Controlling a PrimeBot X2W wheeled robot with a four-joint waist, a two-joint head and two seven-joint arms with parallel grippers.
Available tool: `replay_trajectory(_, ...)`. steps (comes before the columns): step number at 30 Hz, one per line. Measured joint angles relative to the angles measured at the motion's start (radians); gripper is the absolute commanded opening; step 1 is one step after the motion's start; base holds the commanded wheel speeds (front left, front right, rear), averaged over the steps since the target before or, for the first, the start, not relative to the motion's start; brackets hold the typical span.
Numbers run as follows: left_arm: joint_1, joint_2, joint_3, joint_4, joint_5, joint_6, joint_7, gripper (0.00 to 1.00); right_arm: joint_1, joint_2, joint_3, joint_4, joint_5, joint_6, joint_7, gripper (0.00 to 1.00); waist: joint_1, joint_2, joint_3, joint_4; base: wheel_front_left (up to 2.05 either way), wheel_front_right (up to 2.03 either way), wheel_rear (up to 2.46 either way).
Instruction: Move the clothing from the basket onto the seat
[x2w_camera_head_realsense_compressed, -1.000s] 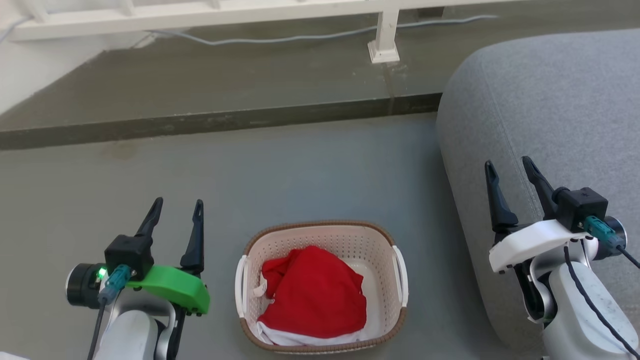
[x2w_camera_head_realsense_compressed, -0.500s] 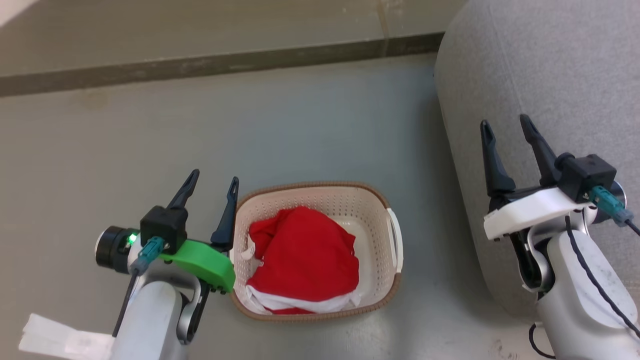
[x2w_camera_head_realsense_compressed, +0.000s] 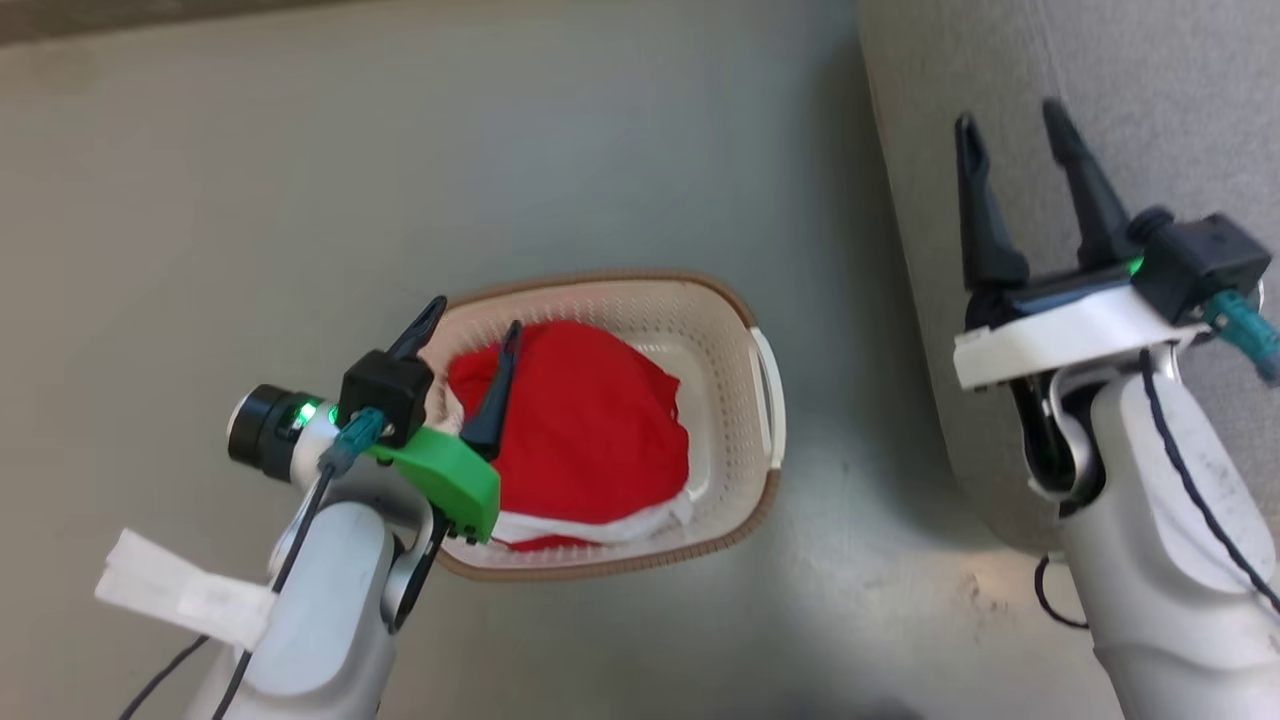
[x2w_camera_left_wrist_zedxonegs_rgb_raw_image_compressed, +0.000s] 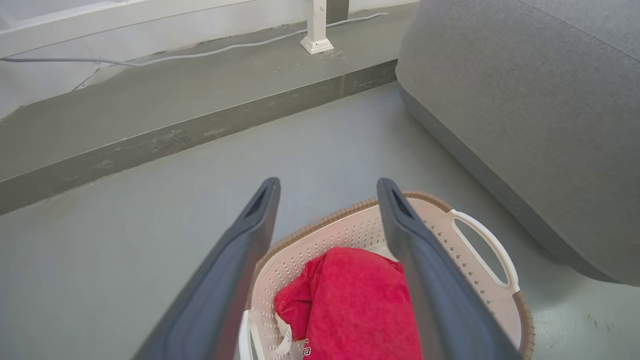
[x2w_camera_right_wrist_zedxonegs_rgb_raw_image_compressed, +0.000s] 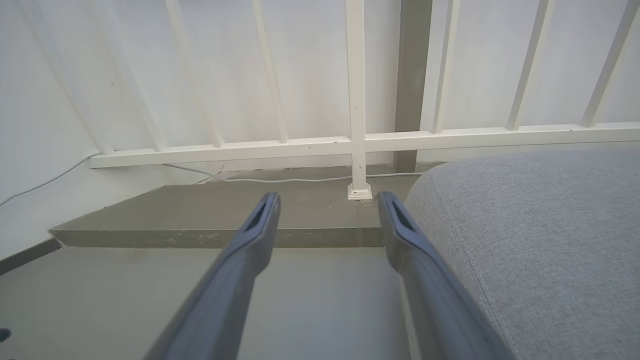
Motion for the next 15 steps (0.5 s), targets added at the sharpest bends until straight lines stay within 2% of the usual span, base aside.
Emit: replay_trajectory(15,-0.133,-0.001,-0.024,0.137,0.035,-0.009,0.049,1.0,-0.101,0.029,0.015,-0.103,0.002,0.009,0.0,1.0,0.0001,0.0,0.204,-0.083,0.0,0.0,0.0)
